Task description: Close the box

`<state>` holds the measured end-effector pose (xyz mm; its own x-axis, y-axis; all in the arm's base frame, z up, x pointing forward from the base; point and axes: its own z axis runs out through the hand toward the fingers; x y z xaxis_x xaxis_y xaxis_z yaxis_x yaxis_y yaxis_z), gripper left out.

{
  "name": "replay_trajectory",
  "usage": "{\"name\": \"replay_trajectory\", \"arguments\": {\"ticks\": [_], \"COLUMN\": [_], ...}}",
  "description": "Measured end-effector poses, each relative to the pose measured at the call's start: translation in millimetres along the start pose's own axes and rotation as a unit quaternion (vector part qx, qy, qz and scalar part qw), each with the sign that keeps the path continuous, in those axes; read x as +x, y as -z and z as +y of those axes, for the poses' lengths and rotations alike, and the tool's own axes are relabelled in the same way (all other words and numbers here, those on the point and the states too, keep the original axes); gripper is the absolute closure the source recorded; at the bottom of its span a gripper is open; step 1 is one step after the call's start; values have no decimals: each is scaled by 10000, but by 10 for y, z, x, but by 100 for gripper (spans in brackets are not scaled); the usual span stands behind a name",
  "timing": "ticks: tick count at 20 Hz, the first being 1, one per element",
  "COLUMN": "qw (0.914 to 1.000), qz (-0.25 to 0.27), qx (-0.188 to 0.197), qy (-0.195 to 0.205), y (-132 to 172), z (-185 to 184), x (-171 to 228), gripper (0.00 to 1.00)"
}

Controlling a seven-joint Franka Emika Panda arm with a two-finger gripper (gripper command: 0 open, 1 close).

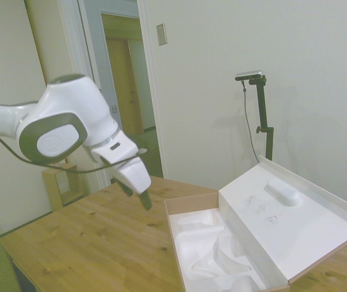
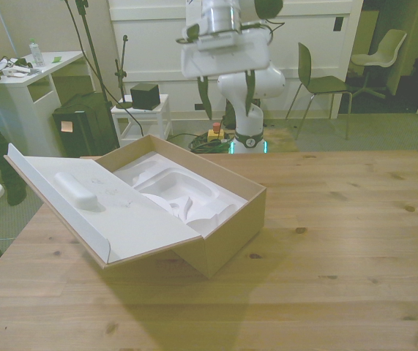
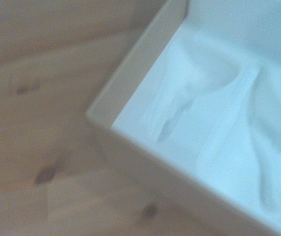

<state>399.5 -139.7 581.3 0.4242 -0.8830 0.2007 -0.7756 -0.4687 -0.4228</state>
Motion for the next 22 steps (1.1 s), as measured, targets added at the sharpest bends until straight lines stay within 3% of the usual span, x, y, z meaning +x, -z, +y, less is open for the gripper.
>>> {"name": "replay_trajectory", "arguments": {"ticks": [4,8,15,22], "qw": [9979,9933,9820,9724], "qz": [399,704,1183,1682], "qx": [349,470,457,144], "qy": [-379,-781,-1400,-1610], "y": [420,534,478,141], "z": [-191,-307,-261,-141], "x": [673,1363,2487,3225], "gripper": [0,0,0,0]}}
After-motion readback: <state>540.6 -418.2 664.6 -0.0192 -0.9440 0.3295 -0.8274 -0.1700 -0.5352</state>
